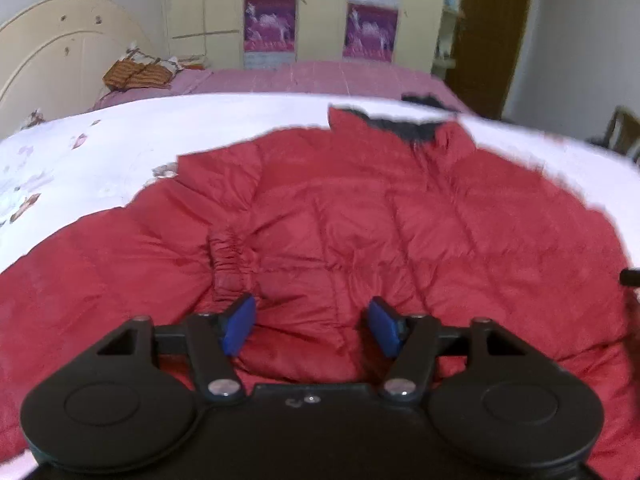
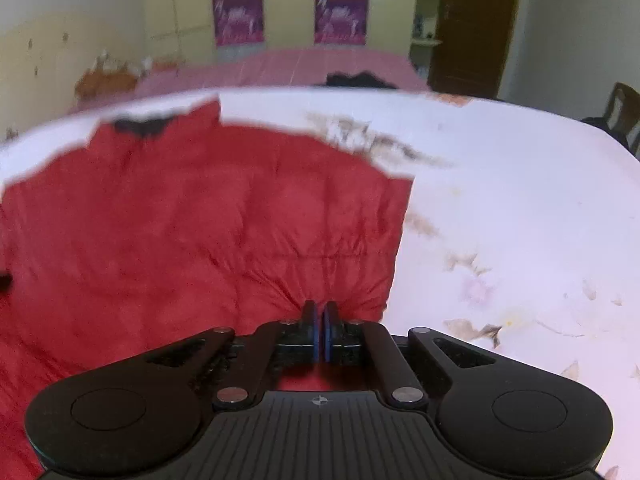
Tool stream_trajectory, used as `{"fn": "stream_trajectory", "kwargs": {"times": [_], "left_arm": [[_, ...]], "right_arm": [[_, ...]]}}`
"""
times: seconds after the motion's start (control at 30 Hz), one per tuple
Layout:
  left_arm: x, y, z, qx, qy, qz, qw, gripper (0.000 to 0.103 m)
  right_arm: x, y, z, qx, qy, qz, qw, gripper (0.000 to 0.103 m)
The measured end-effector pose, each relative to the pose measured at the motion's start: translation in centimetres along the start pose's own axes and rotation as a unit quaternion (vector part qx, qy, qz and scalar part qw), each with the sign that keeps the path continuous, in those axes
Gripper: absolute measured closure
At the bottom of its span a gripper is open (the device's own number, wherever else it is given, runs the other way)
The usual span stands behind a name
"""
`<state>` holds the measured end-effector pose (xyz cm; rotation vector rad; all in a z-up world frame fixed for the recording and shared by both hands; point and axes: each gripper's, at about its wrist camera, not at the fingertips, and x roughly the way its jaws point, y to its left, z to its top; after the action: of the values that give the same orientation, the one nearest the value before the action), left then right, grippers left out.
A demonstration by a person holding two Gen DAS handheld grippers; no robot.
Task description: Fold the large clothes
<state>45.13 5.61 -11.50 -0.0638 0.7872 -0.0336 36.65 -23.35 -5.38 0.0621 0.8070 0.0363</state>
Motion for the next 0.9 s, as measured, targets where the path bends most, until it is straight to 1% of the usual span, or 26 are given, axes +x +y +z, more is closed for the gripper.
{"fn": "stream_trajectory", "kwargs": {"times": [0.03, 0.07, 0.1, 0.13, 0.2, 0.23, 0.27, 0.33, 0.43, 0.47, 0.5, 0.53, 0.57, 0.6, 0.67, 0.7, 0.73, 0.8, 0.83, 0.87, 0.9], "left_arm": [[-0.8, 0.7, -0.2, -0.019, -0.009, -0.001, 0.9998, 0.021], [-1.7, 1.6, -0.5, -0.038, -0.019, 0.006, 0.9991, 0.011], [-2.8, 2.8, -0.9, -0.058, -0.031, 0.017, 0.9977, 0.01], [-3.9, 4.1, -1.4, -0.079, -0.038, 0.026, 0.9958, 0.01], [-6.2, 7.5, -2.9, -0.131, -0.05, 0.045, 0.9891, 0.014], [-7.6, 9.4, -3.8, -0.158, -0.055, 0.059, 0.9841, 0.017], [-8.7, 11.0, -4.8, -0.182, -0.058, 0.072, 0.979, 0.021], [-11.3, 14.6, -7.2, -0.235, -0.061, 0.103, 0.9646, 0.024], [-15.0, 19.3, -11.5, -0.32, -0.07, 0.147, 0.9334, 0.027], [-16.1, 20.7, -12.9, -0.349, -0.073, 0.158, 0.9209, 0.028], [-17.2, 22.1, -14.4, -0.383, -0.079, 0.164, 0.9055, 0.029], [-18.0, 23.2, -15.8, -0.415, -0.086, 0.164, 0.8907, 0.033], [-18.8, 24.2, -16.8, -0.441, -0.101, 0.157, 0.878, 0.042], [-19.2, 24.9, -17.5, -0.457, -0.114, 0.154, 0.8684, 0.043], [-19.4, 25.9, -18.1, -0.482, -0.13, 0.146, 0.8539, 0.043], [-19.2, 26.6, -18.5, -0.504, -0.142, 0.138, 0.841, 0.043], [-19.1, 27.1, -19.0, -0.527, -0.16, 0.129, 0.8248, 0.043], [-18.8, 28.2, -20.4, -0.573, -0.203, 0.11, 0.7863, 0.043], [-18.7, 28.6, -20.9, -0.588, -0.222, 0.104, 0.7707, 0.044], [-18.6, 28.7, -21.2, -0.595, -0.232, 0.106, 0.7625, 0.047], [-18.5, 28.9, -21.2, -0.598, -0.236, 0.109, 0.7586, 0.048]], "right_arm": [[-0.8, -0.1, -0.1, 0.005, -0.012, -0.002, 1.0, 0.065], [-1.6, -0.2, -0.2, 0.011, -0.024, -0.004, 1.0, 0.023], [-2.8, -0.3, -0.6, 0.014, -0.046, 0.006, 0.999, 0.021], [-3.6, -0.4, -0.7, 0.011, -0.05, 0.012, 0.999, 0.021], [-4.7, -0.1, -1.4, 0.011, -0.049, 0.018, 0.999, 0.029], [-4.9, -0.2, -1.6, 0.015, -0.046, 0.024, 0.999, 0.035], [-5.1, -0.1, -1.9, 0.022, -0.042, 0.027, 0.999, 0.037], [-5.1, 0.1, -2.2, 0.027, -0.037, 0.032, 0.998, 0.04], [-4.4, 0.6, -2.5, 0.038, -0.022, 0.042, 0.998, 0.04], [-4.1, 0.8, -2.5, 0.04, -0.018, 0.047, 0.998, 0.04], [-3.8, 1.0, -2.4, 0.039, -0.015, 0.049, 0.998, 0.04], [-3.7, 1.4, -2.2, 0.034, -0.015, 0.052, 0.998, 0.04], [-3.5, 1.7, -2.1, 0.03, -0.016, 0.055, 0.998, 0.04], [-3.6, 2.1, -2.0, 0.024, -0.018, 0.058, 0.998, 0.04], [-3.6, 2.8, -1.8, 0.016, -0.021, 0.062, 0.998, 0.04], [-3.7, 3.2, -1.7, 0.013, -0.021, 0.064, 0.998, 0.04], [-3.8, 3.4, -1.6, 0.01, -0.023, 0.064, 0.998, 0.04], [-4.0, 4.0, -1.5, 0.007, -0.026, 0.065, 0.998, 0.04], [-4.1, 4.2, -1.5, 0.007, -0.026, 0.065, 0.998, 0.04], [-4.1, 4.4, -1.4, 0.008, -0.027, 0.063, 0.998, 0.04], [-4.2, 4.4, -1.4, 0.011, -0.029, 0.062, 0.998, 0.04]]}}
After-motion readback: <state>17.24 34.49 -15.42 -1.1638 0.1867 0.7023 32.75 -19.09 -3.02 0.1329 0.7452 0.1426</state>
